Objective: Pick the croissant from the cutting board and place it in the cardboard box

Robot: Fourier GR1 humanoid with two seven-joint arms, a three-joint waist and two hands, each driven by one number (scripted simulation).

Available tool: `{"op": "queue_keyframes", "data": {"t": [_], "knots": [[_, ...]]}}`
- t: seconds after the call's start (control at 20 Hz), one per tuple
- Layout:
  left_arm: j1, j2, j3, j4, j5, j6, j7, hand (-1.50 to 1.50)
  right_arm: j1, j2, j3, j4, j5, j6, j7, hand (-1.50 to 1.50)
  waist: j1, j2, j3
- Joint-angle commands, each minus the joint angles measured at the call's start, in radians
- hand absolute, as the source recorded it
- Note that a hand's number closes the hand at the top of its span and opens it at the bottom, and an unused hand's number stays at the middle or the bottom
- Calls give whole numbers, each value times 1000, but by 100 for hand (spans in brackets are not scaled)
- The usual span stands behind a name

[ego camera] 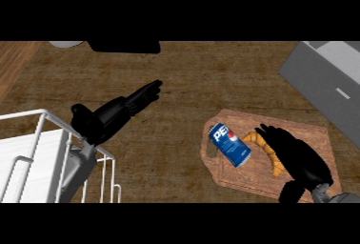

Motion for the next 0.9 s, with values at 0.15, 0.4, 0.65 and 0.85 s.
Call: {"op": "queue_keyframes", "data": {"t": [0.15, 0.4, 0.65, 0.85], "knots": [[58, 12, 60, 10, -193, 221, -65, 0, -23, 30, 22, 66, 34, -13, -17, 150, -7, 15, 4], [65, -11, 40, 7, -202, 235, -45, 0, -48, 29, 44, 138, 86, -54, -73, 150, 1, 17, 5], [73, -12, 59, 26, -199, 222, -71, 0, -60, 38, 32, 155, 135, -161, -126, 150, -11, 17, 5], [36, 20, 90, 11, -131, 180, -26, 0, 2, -237, -52, 127, 18, -175, -541, 150, -19, 8, 11]]}}
